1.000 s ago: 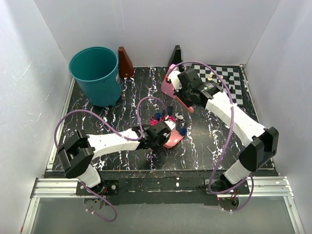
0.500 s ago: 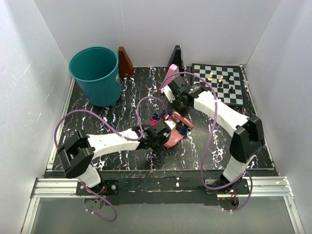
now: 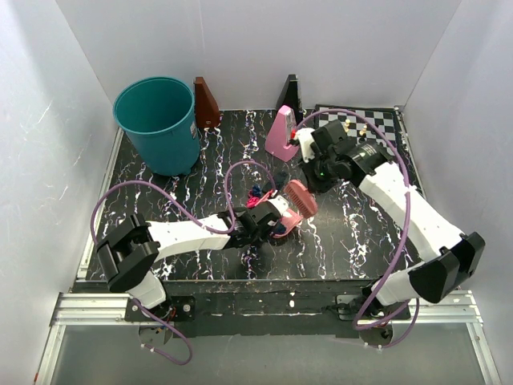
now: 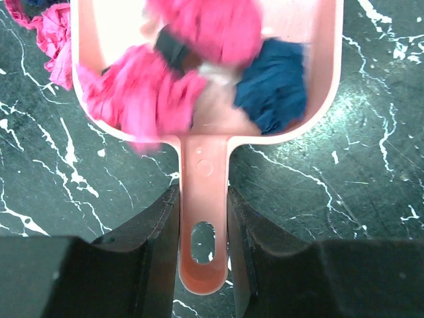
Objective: Sweep away the paper scraps from the table
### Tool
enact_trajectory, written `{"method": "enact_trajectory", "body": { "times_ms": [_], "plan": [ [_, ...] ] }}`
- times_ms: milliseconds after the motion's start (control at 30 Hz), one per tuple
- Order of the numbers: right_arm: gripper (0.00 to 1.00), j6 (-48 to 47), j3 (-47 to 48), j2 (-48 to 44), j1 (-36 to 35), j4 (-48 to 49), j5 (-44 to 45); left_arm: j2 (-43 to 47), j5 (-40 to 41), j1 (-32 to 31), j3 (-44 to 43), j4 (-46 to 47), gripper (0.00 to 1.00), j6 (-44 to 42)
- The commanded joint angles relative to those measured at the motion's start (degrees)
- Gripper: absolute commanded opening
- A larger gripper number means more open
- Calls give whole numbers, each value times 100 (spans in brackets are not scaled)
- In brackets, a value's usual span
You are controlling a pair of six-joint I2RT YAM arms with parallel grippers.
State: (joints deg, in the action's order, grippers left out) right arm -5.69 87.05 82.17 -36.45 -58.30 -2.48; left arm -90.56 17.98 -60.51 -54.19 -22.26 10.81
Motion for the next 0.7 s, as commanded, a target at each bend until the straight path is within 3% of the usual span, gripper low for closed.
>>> {"method": "enact_trajectory", "body": {
  "times_ms": [0,433,567,667],
  "plan": [
    [1,455,-222,-429,155,196,1283,398,417,-40,198,450,0,-123],
    [1,885,-935,-729,208,917,2655,1260,382,-57,199,267,0,-185],
    [1,1718,-961,-624,234,821,4104,1515,268,-57,-82,-128,0,-70],
    [1,2010,-996,-632,357,733,3897,1717,285,-57,-310,-427,0,-96]
  ]
}}
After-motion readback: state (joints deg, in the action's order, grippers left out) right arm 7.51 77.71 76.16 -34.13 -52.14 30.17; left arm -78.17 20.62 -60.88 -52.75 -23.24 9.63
